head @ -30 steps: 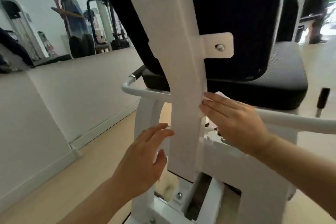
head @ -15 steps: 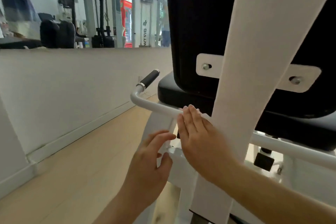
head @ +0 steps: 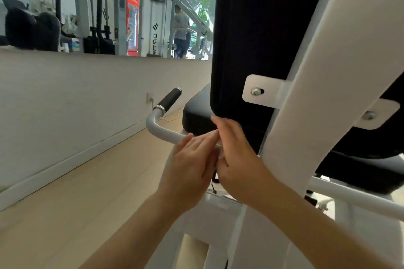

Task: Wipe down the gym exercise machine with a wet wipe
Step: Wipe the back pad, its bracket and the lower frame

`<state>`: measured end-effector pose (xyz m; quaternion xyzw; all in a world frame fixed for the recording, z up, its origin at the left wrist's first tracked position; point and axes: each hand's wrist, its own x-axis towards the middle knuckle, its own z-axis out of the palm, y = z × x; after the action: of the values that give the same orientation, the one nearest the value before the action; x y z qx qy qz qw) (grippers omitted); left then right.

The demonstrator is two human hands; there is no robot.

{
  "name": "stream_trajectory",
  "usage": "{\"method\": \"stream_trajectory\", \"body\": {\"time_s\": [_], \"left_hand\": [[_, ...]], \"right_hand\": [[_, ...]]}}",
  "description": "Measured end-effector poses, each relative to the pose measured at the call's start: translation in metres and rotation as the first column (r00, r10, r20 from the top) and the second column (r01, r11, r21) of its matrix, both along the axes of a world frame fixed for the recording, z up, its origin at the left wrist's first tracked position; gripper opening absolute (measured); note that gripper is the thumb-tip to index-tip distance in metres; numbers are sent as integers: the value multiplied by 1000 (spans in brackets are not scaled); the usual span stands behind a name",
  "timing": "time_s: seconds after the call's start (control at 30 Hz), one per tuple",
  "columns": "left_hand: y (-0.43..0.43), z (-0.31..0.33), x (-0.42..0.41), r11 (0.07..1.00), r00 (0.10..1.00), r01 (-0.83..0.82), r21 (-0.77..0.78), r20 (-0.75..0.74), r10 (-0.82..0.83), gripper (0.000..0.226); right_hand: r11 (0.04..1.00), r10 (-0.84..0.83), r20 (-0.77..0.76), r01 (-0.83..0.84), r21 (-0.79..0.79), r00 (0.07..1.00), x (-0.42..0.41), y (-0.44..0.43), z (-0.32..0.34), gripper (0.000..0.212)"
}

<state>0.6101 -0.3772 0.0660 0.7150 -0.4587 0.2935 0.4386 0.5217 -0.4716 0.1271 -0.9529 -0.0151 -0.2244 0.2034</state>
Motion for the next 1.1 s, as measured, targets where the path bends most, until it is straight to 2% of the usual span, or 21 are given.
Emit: {"method": "stream_trajectory", "body": {"time_s": [0.07,0.13,0.2,0.3,0.4,0.5,0.53,0.57,0.63,0.7,0.77,0.83,0.9,1.0,1.1], "left_hand": [[-6,2,4,1000,998,-18,-17,61,19,24],[-5,4,10,999,998,34,-42,52,-32,17],[5,5,19,996,995,66,-62,84,-60,15],[29,10,37,995,980,-81,-57,177,90,17],[56,13,49,979,951,-204,-15,236,202,15],[72,29,47,981,978,-155,-115,119,169,28],[70,36,45,991,991,-90,-103,91,99,32],[63,40,45,999,996,-29,-20,86,31,35],[45,36,48,965,993,-6,262,114,-24,43],[33,18,59,923,968,-96,373,250,0,44],[32,10,73,914,930,-231,334,352,106,46],[30,15,80,914,903,-359,192,321,287,53],[18,21,68,892,867,-449,51,267,421,54],[-25,13,18,885,870,-451,118,278,406,46],[-64,3,-23,926,898,-361,112,307,314,42]], "right_hand": [[997,-48,-9,48,-55,999,-6,-4,-4,79],[997,-53,-9,52,-64,999,-7,-2,-7,85],[991,-62,55,68,-118,997,-6,0,-12,81],[911,-103,215,179,-371,971,-2,-4,-25,62],[808,-131,209,226,-544,969,10,-7,-42,66],[786,-91,173,178,-593,981,21,-7,-47,78],[775,-77,174,169,-609,982,22,-7,-47,80],[766,-63,173,159,-622,983,22,-7,-47,79],[754,-27,194,147,-640,981,19,-8,-46,68],[740,-30,249,189,-645,968,9,-14,-47,52],[722,-27,303,228,-653,953,-7,-24,-50,48],[713,61,346,202,-672,936,-26,-39,-57,38],[757,141,395,158,-634,908,-45,-54,-62,32],[889,122,507,133,-438,853,-65,-62,-72,30],[909,60,550,182,-374,833,-68,-56,-81,33]]}}
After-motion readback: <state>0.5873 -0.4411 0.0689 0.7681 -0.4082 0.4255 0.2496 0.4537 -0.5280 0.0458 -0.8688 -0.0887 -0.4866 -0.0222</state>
